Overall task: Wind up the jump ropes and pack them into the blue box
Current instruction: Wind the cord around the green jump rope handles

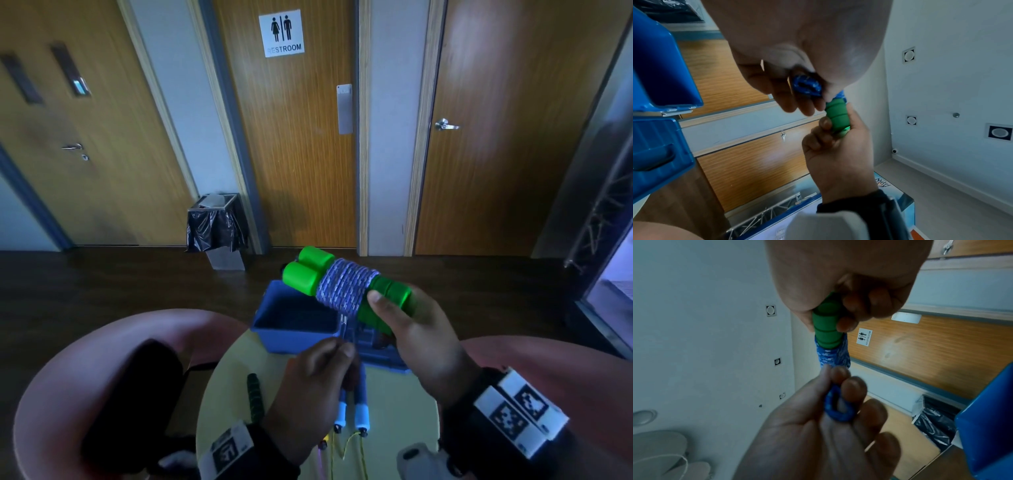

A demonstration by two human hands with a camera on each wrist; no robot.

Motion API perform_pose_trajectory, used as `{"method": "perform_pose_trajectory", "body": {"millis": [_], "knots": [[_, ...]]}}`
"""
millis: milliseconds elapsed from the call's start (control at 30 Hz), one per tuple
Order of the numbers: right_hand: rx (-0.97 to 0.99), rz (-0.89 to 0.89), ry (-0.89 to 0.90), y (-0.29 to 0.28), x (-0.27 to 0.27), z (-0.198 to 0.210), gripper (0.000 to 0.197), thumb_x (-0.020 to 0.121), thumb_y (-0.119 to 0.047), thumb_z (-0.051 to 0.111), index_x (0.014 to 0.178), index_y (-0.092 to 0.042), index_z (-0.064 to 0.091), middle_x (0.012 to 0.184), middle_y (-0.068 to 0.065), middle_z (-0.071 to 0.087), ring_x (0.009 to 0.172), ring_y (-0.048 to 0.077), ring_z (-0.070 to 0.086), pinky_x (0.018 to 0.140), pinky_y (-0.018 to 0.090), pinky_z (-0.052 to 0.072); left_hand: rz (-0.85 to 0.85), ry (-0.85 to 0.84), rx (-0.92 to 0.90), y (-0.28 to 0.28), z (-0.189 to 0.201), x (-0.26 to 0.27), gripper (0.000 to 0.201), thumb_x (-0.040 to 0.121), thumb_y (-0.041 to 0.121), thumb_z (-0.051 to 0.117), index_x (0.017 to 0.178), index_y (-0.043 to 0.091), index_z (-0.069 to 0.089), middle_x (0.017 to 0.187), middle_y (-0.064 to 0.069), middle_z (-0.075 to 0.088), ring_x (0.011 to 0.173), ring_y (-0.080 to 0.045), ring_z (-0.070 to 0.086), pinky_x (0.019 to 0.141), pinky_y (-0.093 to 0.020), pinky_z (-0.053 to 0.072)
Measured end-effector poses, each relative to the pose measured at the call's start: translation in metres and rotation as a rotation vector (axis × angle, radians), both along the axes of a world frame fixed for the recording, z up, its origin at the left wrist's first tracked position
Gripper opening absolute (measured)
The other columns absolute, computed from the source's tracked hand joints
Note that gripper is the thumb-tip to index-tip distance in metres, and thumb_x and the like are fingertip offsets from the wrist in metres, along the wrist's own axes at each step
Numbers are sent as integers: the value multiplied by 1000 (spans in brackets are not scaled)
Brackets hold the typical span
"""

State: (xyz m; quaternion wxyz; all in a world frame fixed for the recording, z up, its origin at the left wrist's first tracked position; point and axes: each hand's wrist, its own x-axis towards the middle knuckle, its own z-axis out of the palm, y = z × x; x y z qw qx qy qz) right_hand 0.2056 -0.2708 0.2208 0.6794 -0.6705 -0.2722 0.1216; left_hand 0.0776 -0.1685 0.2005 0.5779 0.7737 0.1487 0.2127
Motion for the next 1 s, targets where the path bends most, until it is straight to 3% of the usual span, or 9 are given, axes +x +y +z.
{"method": "perform_pose_trajectory", "body": {"millis": [100, 233, 367, 433, 500, 633, 800, 900, 1000], "knots": [[-177, -63, -97, -4, 12, -8, 47, 78, -66, 60, 84, -20, 69, 70, 7, 69, 66, 23, 69, 64, 46, 55, -60, 75, 17, 7, 3, -4, 37, 102, 17, 50, 66, 10, 56, 57, 3, 55, 56, -6, 49, 58, -14, 39], [-401, -98, -274, -8, 10, -14, 32, 87, -51, 66, 86, -18, 63, 72, -2, 67, 67, 10, 64, 67, 38, 53, -108, 149, 153, 22, 4, -3, 35, 97, 30, 51, 68, 12, 55, 57, 5, 55, 59, -9, 51, 60, -24, 40], [-620, -59, -575, -11, -6, -8, 37, 86, -60, 59, 101, -27, 56, 75, -9, 59, 78, 16, 64, 63, 32, 46, -155, 186, 301, 31, 18, -3, 33, 87, 37, 49, 69, 11, 55, 60, -3, 58, 58, -6, 51, 61, -30, 41], [-690, -6, -713, -11, -9, -3, 35, 87, -63, 55, 100, -31, 50, 71, -10, 49, 78, 17, 64, 60, 29, 38, -130, 203, 243, 35, 20, -1, 33, 86, 37, 51, 64, 13, 56, 59, -8, 59, 57, -10, 52, 61, -33, 41], [-706, 77, -786, -11, -10, 2, 35, 87, -64, 53, 91, -31, 43, 71, -10, 51, 73, 15, 62, 58, 29, 36, -86, 204, 28, 35, 19, 1, 34, 87, 35, 57, 59, 16, 59, 57, -8, 57, 57, -14, 53, 61, -32, 40], [-706, 196, -694, -11, -4, 8, 35, 83, -61, 58, 83, -27, 49, 73, -6, 60, 64, 6, 58, 57, 30, 47, -61, 231, -196, 28, 19, -2, 37, 99, 21, 55, 65, 8, 65, 58, -7, 60, 52, -14, 52, 51, -19, 40], [-647, 321, -495, -10, 2, 6, 23, 87, -48, 65, 82, -27, 57, 74, -2, 63, 65, 6, 60, 59, 31, 47, -2, 209, -317, 19, 22, -6, 34, 99, 23, 56, 73, 7, 70, 66, -9, 67, 54, -12, 58, 50, -16, 42], [-636, 330, -409, -9, 1, 5, 22, 89, -46, 65, 86, -24, 61, 75, -2, 64, 63, 3, 59, 58, 26, 44, -36, 213, -236, 20, 21, -10, 22, 93, 18, 64, 74, 10, 72, 71, -8, 72, 61, -12, 60, 57, -18, 45], [-624, 395, -320, -4, 2, 1, 21, 90, -38, 68, 87, -18, 65, 75, 2, 65, 61, 1, 58, 59, 24, 44, -34, 190, 34, 26, 19, -12, 10, 83, 14, 74, 73, 15, 74, 66, 3, 71, 61, -3, 61, 60, -16, 45]]}}
